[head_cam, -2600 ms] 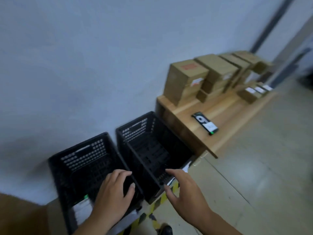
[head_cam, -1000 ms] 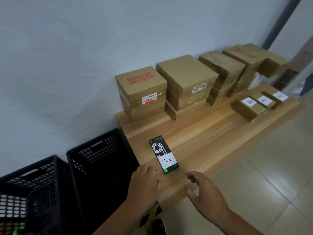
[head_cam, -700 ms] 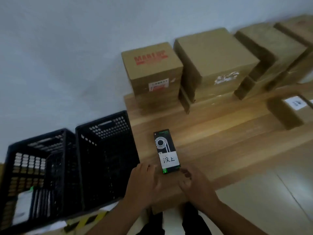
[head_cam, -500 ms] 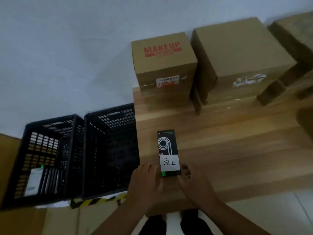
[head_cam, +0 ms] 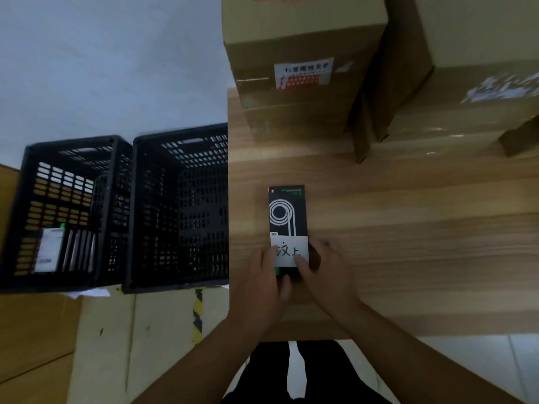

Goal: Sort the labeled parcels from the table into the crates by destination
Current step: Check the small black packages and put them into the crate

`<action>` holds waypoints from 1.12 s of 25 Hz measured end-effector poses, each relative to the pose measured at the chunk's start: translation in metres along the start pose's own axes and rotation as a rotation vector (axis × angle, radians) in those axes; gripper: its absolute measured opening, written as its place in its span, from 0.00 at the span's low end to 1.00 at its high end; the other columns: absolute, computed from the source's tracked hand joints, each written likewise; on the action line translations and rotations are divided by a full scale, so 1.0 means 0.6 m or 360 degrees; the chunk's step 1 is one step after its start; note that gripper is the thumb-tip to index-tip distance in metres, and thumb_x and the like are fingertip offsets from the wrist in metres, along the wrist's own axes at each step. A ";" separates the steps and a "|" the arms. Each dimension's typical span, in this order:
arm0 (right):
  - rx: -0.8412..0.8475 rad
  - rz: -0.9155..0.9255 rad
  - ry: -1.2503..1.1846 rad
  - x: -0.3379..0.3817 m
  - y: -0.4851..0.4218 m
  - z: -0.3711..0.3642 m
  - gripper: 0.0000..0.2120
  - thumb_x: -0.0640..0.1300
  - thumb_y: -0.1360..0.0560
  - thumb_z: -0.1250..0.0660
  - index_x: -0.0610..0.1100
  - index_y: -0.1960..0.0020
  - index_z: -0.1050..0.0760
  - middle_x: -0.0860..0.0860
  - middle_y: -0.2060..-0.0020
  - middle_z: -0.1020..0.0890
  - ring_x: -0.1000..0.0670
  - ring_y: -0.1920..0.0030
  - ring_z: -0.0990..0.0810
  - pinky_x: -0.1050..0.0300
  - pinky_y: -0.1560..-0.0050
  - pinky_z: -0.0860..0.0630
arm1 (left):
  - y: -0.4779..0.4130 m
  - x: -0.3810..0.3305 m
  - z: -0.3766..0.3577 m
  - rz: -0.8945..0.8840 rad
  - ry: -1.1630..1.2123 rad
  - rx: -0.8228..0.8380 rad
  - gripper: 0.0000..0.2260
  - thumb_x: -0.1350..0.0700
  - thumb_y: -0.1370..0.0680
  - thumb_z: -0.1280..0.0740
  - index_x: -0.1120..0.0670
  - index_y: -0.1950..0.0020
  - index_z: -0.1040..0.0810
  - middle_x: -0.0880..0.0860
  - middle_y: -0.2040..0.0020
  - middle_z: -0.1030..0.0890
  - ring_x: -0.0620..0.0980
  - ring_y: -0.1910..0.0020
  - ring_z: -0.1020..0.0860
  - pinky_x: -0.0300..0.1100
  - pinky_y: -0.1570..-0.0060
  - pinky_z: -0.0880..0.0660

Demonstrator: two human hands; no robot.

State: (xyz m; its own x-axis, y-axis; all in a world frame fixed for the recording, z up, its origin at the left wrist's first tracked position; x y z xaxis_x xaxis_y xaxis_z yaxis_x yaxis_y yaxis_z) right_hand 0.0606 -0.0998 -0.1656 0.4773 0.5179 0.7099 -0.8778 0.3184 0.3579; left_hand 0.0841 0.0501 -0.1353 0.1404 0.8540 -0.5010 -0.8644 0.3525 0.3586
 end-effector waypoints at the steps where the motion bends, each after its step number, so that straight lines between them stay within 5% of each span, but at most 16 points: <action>1: -0.0042 0.0016 -0.0051 0.004 0.003 0.005 0.21 0.48 0.23 0.29 0.49 0.31 0.25 0.52 0.41 0.24 0.52 0.43 0.22 0.62 0.47 0.27 | -0.001 -0.001 0.001 0.0026 0.0074 0.0002 0.25 0.48 0.19 0.36 0.51 0.23 0.38 0.48 0.32 0.32 0.47 0.36 0.30 0.43 0.39 0.28; 5: -0.0117 0.0128 -0.0505 0.034 0.025 0.032 0.30 0.42 0.24 0.27 0.66 0.29 0.32 0.68 0.42 0.22 0.63 0.43 0.21 0.73 0.49 0.25 | -0.005 -0.018 0.015 0.0149 0.0459 0.0067 0.24 0.39 0.18 0.42 0.43 0.23 0.39 0.39 0.32 0.29 0.38 0.36 0.29 0.37 0.39 0.29; 9: -0.0130 0.0233 -0.0520 0.071 0.056 0.066 0.33 0.44 0.24 0.26 0.72 0.30 0.36 0.71 0.40 0.23 0.65 0.42 0.21 0.72 0.48 0.24 | -0.009 -0.045 0.047 0.0364 0.0869 0.0219 0.23 0.30 0.22 0.45 0.36 0.30 0.36 0.34 0.48 0.22 0.25 0.51 0.25 0.32 0.56 0.28; 11: -0.0100 0.0337 -0.0368 0.093 0.076 0.082 0.32 0.44 0.24 0.26 0.74 0.33 0.35 0.70 0.43 0.21 0.66 0.45 0.21 0.73 0.51 0.26 | -0.003 -0.062 0.066 0.0409 0.1067 0.0269 0.24 0.26 0.26 0.43 0.33 0.33 0.36 0.34 0.51 0.21 0.26 0.55 0.23 0.32 0.58 0.27; 15: -0.0204 0.0672 -0.0112 0.125 0.102 0.113 0.29 0.44 0.29 0.25 0.55 0.30 0.27 0.58 0.38 0.20 0.59 0.38 0.23 0.58 0.40 0.24 | -0.001 -0.089 0.071 0.0399 0.1280 0.0291 0.20 0.33 0.24 0.36 0.41 0.37 0.26 0.38 0.47 0.18 0.33 0.52 0.19 0.33 0.54 0.22; 17: -0.0184 0.0698 -0.0166 0.123 0.108 0.130 0.29 0.49 0.29 0.25 0.52 0.29 0.26 0.60 0.33 0.24 0.58 0.33 0.25 0.60 0.35 0.27 | -0.003 -0.095 0.070 0.0395 0.1337 0.0271 0.13 0.40 0.21 0.34 0.42 0.40 0.24 0.40 0.48 0.16 0.34 0.52 0.18 0.32 0.55 0.22; 22: -0.0115 0.0125 -0.0640 0.055 0.083 0.164 0.21 0.54 0.23 0.28 0.65 0.33 0.30 0.66 0.39 0.22 0.65 0.39 0.23 0.70 0.47 0.24 | -0.011 -0.097 0.057 0.0402 0.1318 0.0220 0.09 0.46 0.20 0.32 0.40 0.40 0.26 0.41 0.47 0.17 0.36 0.54 0.17 0.38 0.54 0.19; 25: 0.0064 -0.0076 -0.1009 0.018 0.069 0.154 0.22 0.42 0.22 0.28 0.68 0.38 0.24 0.59 0.45 0.14 0.58 0.45 0.16 0.62 0.52 0.18 | -0.009 -0.096 0.046 0.0396 0.1369 0.0211 0.14 0.48 0.19 0.33 0.37 0.36 0.31 0.43 0.47 0.16 0.39 0.54 0.16 0.40 0.56 0.18; 28: 0.0137 -0.0163 -0.1259 0.008 0.071 0.146 0.23 0.39 0.23 0.27 0.59 0.33 0.23 0.52 0.44 0.13 0.50 0.44 0.14 0.49 0.46 0.16 | 0.001 -0.090 0.049 0.0377 0.1291 0.0143 0.17 0.48 0.19 0.34 0.36 0.32 0.32 0.45 0.47 0.15 0.42 0.53 0.16 0.45 0.53 0.17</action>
State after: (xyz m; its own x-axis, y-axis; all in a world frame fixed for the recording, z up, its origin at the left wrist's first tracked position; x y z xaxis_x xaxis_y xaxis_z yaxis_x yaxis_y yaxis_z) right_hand 0.0219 -0.1530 -0.0937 0.4134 -0.2374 0.8791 -0.8468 0.2546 0.4670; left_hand 0.0899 0.0155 -0.0848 -0.4590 0.3824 -0.8019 -0.7806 0.2574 0.5695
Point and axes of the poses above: each hand's wrist, its own y-axis away from the middle knuckle, its own z-axis out of the back of the hand, x = y × z, the point moved 8 cm from there along -y, towards the middle knuckle
